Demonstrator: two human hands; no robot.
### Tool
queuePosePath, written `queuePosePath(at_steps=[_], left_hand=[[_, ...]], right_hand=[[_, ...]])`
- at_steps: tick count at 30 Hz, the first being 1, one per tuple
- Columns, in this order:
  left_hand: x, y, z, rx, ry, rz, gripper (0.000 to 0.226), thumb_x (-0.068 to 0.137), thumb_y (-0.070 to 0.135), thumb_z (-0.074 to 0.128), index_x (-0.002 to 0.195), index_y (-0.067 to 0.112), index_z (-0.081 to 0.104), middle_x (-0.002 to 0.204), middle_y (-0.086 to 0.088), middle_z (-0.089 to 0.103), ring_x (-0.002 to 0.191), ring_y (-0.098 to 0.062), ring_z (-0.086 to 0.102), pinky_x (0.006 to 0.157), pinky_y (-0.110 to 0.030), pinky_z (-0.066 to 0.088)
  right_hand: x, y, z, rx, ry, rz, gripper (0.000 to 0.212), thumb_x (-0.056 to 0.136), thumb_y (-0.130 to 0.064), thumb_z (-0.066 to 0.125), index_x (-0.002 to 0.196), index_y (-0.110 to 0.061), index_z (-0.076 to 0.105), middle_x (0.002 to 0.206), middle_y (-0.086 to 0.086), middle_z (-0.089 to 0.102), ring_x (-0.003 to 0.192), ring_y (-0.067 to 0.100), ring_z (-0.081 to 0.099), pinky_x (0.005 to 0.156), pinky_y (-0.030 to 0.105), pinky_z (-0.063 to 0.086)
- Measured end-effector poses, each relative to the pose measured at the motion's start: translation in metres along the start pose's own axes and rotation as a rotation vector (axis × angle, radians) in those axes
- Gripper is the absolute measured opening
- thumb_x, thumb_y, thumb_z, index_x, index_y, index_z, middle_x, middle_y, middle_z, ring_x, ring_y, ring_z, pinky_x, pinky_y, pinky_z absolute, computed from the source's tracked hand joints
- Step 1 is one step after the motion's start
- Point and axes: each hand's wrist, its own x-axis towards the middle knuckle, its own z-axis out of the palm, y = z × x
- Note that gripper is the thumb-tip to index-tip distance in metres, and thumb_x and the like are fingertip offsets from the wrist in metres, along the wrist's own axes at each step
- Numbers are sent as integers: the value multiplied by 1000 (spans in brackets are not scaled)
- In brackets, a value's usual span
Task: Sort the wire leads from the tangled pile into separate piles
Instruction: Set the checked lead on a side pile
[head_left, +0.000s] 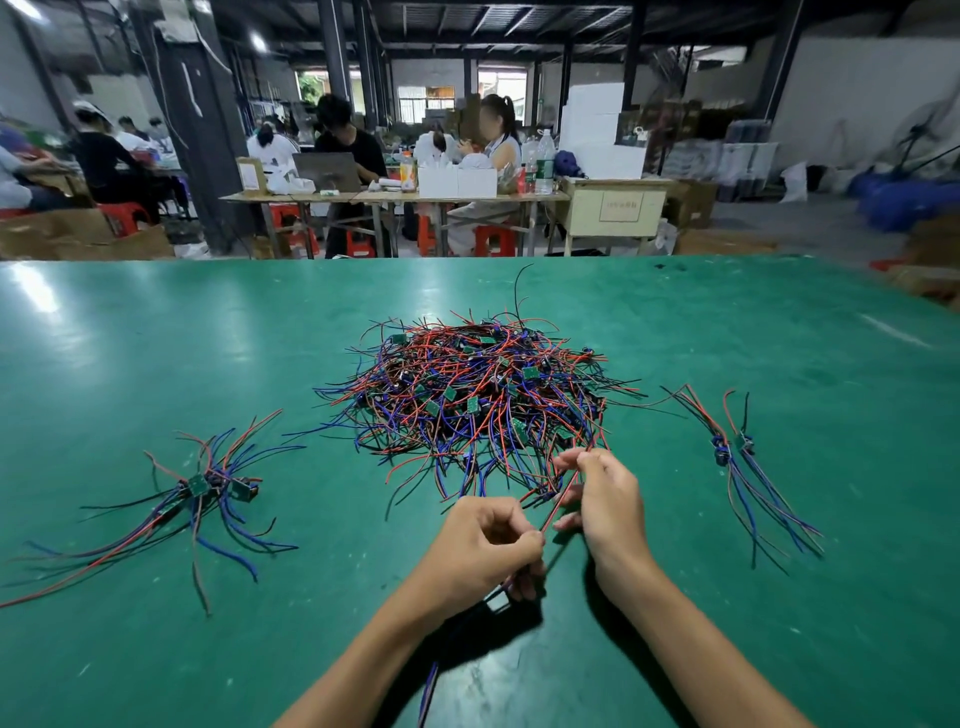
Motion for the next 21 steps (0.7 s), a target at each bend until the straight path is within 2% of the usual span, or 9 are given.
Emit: queuePosePath(at_steps=[5,8,10,12,15,18,20,21], left_hand=[[-1,1,-1,9,-30,3,21,91,-7,60,72,2,59,65,-19,67,44,-18,62,43,-22,47],[-1,2,-3,-4,-61,-5,23,91,-7,61,71,4,59,64,-16,68,43,-17,61,44,-22,47],[-2,4,-3,-27,-80,-4,22,92,-4,63,71,5,62,66,-14,70,47,-17,62,45,-22,48],[-3,6,-5,-57,-66,14,14,91,4,69,77,5,70,73,-14,72,57,-16,63,50,-22,50],[-2,12,-9,-209,67,19,10,86,19,74,87,11,79,78,-7,72,65,-10,58,55,-18,46],[3,18,-16,-526,229,-17,22,78,28,72,92,12,77,73,-1,62,60,-9,50,53,-17,44],[5,19,-20,-635,297,-44,23,77,30,73,92,13,71,71,0,56,60,-9,49,54,-17,46],[5,19,-22,-662,326,-60,23,76,31,74,91,14,68,70,1,56,60,-8,50,55,-17,45]], right_hand=[[0,-7,-6,173,-12,105,26,96,-11,46,85,-13,69,82,-4,74,56,13,52,42,25,47],[0,-9,-8,387,-54,214,26,97,-15,47,79,-16,65,74,-5,73,55,9,52,53,24,44],[2,-12,-13,550,-137,330,26,98,-18,47,78,-19,63,75,-5,73,55,9,53,56,23,45],[5,-11,-20,629,-249,374,27,102,-28,47,86,-19,67,82,-1,76,55,8,60,53,21,51],[3,-7,-19,377,-357,216,43,103,-48,42,107,-17,72,92,8,76,58,10,62,58,25,53],[-12,2,-12,-69,-428,-219,19,90,-35,71,107,-27,69,87,6,74,59,15,66,50,24,51],[-23,9,-6,-273,-509,-432,28,85,-29,81,106,-39,66,85,-1,73,64,16,67,55,30,54],[-28,8,-2,-262,-511,-448,28,83,-33,82,104,-42,66,83,-2,72,65,15,66,57,31,53]])
